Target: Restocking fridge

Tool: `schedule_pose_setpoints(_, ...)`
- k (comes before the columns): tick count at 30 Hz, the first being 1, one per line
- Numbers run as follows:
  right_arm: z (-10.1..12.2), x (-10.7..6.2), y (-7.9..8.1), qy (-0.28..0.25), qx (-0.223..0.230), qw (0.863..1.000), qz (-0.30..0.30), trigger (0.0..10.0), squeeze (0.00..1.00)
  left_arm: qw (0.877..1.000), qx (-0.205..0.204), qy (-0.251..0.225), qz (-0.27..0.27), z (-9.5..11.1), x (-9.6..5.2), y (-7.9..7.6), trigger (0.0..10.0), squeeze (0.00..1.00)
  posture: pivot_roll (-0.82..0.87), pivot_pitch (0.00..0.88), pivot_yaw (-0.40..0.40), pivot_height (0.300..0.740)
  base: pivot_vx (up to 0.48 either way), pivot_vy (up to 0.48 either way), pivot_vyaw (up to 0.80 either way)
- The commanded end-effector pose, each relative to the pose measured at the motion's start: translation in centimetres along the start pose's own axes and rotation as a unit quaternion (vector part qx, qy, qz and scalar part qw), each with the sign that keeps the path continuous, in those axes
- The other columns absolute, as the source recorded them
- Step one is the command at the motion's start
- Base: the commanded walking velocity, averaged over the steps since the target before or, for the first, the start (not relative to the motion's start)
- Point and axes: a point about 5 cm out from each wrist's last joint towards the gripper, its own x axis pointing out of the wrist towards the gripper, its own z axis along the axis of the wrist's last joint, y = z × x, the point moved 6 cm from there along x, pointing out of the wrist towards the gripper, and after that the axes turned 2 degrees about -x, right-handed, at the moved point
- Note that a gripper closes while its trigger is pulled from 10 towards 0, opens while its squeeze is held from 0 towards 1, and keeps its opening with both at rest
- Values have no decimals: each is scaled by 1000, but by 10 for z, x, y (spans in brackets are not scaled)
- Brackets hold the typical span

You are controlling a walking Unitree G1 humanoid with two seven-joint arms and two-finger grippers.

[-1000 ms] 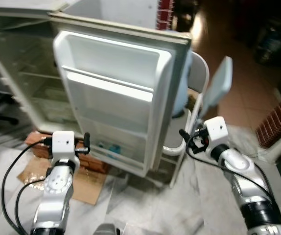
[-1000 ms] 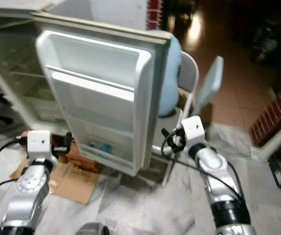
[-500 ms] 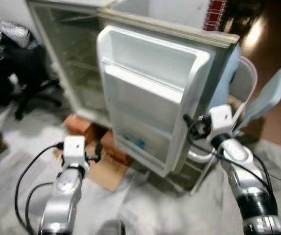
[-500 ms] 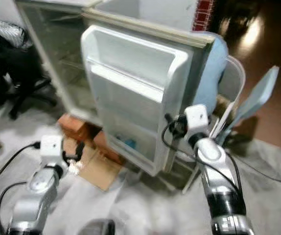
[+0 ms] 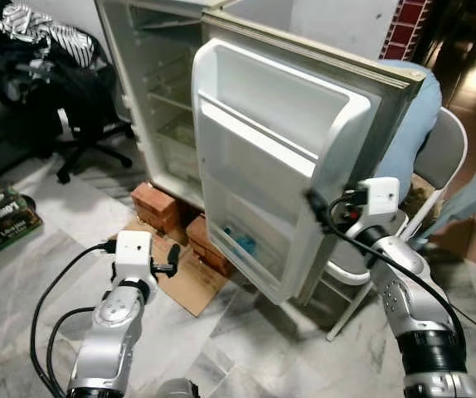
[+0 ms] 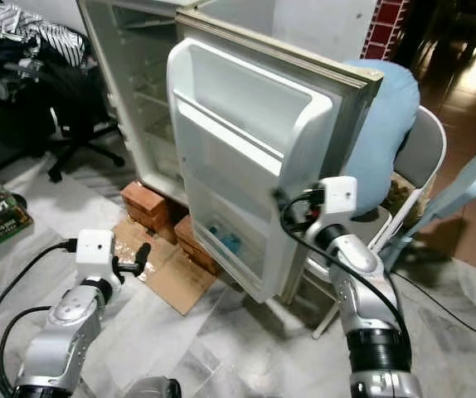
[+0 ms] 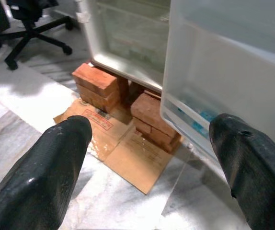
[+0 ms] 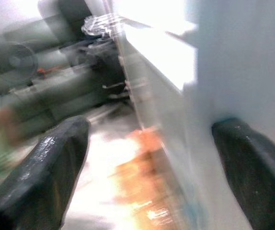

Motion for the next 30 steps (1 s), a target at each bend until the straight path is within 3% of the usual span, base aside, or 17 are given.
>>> schedule_pose_setpoints(1,4,-2,34,5,17,995,103,10000,0,1000,4,6,-1,-1,0,1,10000,0,-10,0,1,740,0,0,0)
schedule_pose_setpoints(3,-28,-16,10,87,-41,992,80,10000,0,1000,7,24,-8,-7,1,-2,10000,0,-11,0,2,740,0,0,0)
schedule_pose_setpoints(5,-38,-21,2,114,-61,989,72,10000,0,999,8,31,-9,-9,1,-3,10000,0,-12,0,2,740,0,0,0)
schedule_pose_setpoints(6,-58,-32,-16,172,-109,978,53,10000,0,999,9,33,-11,-10,1,-4,10000,0,-13,0,4,740,0,0,0)
schedule_pose_setpoints(7,-58,-32,-16,172,-109,978,53,10000,0,999,9,33,-11,-10,1,-4,10000,0,-13,0,4,740,0,0,0)
schedule_pose_setpoints(9,-79,-52,-32,248,-146,956,56,10000,0,999,16,36,-16,-11,2,-5,10000,0,-10,0,5,740,0,0,0)
schedule_pose_setpoints(12,-83,-58,-36,268,-155,949,56,10000,0,999,18,38,-16,-11,2,-5,10000,0,-8,0,5,740,0,0,0)
schedule_pose_setpoints(14,-97,-72,-60,335,-215,917,36,10000,0,999,20,40,-17,-11,2,-6,10000,0,-2,0,2,740,0,0,0)
schedule_pose_setpoints(15,-104,-85,-84,386,-267,883,15,10000,0,999,21,42,-18,-11,3,-5,10000,0,0,0,1,740,0,0,0)
schedule_pose_setpoints(19,-105,-94,-104,423,-310,851,4,10000,0,999,22,44,-17,-11,4,-5,10000,0,6,0,0,740,0,0,0)
schedule_pose_setpoints(22,-88,-86,-127,413,-337,844,-60,10000,0,999,24,44,-16,-11,4,-4,10000,0,9,0,0,740,0,0,0)
schedule_pose_setpoints(23,-72,-75,-140,391,-369,836,-106,10000,0,999,26,45,-17,-11,4,-4,10000,0,10,0,-1,740,0,0,0)
schedule_pose_setpoints(25,-48,-58,-147,333,-378,848,-165,10000,0,998,29,45,-18,-11,5,-4,10000,0,12,0,0,740,0,0,0)
schedule_pose_setpoints(26,-29,-41,-144,272,-349,875,-197,10000,0,998,30,45,-18,-11,5,-4,10000,0,12,0,1,740,0,0,0)
schedule_pose_setpoints(27,5,-12,-130,142,-236,933,-233,10000,0,998,32,46,-18,-11,5,-4,10000,0,11,0,3,740,0,0,0)
schedule_pose_setpoints(29,18,0,-123,85,-171,953,-236,10000,0,998,33,47,-18,-11,6,-4,10000,0,11,0,3,740,0,0,0)
schedule_pose_setpoints(30,26,12,-111,45,-101,971,-213,10000,0,998,35,48,-18,-11,6,-4,10000,0,13,0,3,740,0,0,0)
